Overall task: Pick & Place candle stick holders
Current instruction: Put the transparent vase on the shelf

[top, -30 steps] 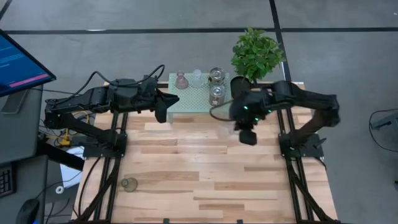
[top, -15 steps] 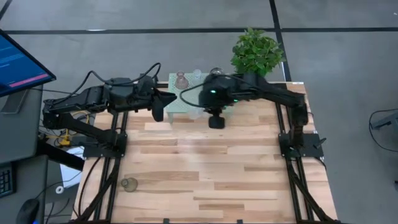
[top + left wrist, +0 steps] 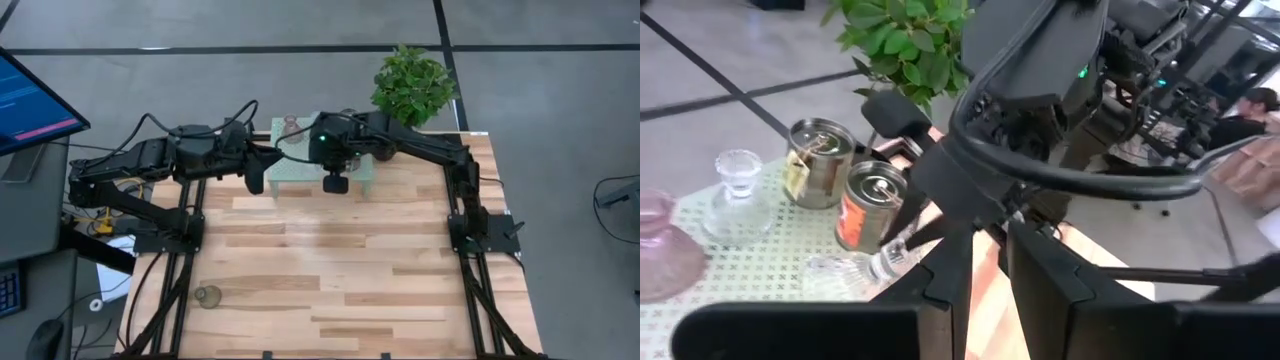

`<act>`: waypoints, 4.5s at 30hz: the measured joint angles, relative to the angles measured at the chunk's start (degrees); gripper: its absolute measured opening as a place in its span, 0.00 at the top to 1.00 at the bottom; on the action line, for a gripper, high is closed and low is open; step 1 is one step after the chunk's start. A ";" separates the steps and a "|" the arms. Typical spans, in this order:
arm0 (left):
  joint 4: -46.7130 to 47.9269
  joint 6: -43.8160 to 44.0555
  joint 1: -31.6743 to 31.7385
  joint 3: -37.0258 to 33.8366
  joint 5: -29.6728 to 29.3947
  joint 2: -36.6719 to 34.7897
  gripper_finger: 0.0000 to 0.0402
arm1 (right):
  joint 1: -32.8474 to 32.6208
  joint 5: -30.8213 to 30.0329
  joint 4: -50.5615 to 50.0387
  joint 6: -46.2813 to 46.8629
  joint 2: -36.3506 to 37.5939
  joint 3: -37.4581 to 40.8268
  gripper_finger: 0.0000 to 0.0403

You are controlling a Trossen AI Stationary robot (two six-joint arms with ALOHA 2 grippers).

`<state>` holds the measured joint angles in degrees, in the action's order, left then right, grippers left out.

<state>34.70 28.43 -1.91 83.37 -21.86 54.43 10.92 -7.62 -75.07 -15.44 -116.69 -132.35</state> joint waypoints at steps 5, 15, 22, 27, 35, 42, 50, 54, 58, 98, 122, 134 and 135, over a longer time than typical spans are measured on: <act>-0.01 -1.19 0.01 0.00 -2.52 0.00 0.83 | 2.09 0.00 -0.70 -0.17 0.08 0.00 0.97; -0.02 -1.21 0.89 0.00 -2.59 0.01 0.83 | 3.89 0.09 -0.76 -1.09 0.11 0.00 0.97; -0.02 -1.21 0.85 0.00 -2.59 0.02 0.83 | 3.89 0.11 -2.04 -1.67 -1.36 0.17 0.97; -0.03 -1.20 0.85 0.00 -2.56 0.02 0.83 | 3.73 0.20 -1.92 -2.55 -2.82 0.22 0.97; -0.24 -1.21 0.85 0.00 -2.56 0.02 0.83 | 3.74 0.18 -1.64 -2.58 -2.66 0.09 0.97; -0.30 -1.19 0.85 0.00 -2.56 0.02 0.83 | 3.74 0.07 -1.62 -3.17 -2.66 0.09 0.86; -0.72 -1.21 0.87 0.00 -2.56 0.02 0.83 | 4.51 -0.72 -1.57 -4.14 -2.64 0.09 0.81; -0.81 -1.20 0.87 0.00 -2.56 0.04 0.83 | 5.03 -0.61 -1.00 -4.68 -2.64 0.09 0.81; -0.90 -1.21 0.87 0.00 -2.56 0.04 0.83 | 5.24 -0.59 0.88 -4.68 -2.64 0.09 0.79; -0.62 -1.65 0.85 0.00 -2.16 0.04 0.83 | 0.13 8.05 -5.52 -9.11 -2.24 -2.08 0.99; -0.94 -1.65 0.84 0.00 -2.08 -0.07 0.83 | 4.21 1.61 -0.41 -11.74 -4.51 -2.10 1.00; 7.33 3.45 0.63 0.02 -0.97 -0.50 0.83 | 2.64 1.35 -1.11 -11.20 1.63 -2.15 1.00; 11.08 6.55 0.63 0.04 0.01 -0.60 0.83 | 2.07 1.28 -2.43 -10.03 3.93 -2.27 1.00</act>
<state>45.78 34.99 -1.28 83.41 -21.85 53.83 12.99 -6.34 -77.50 -25.47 -112.76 -134.62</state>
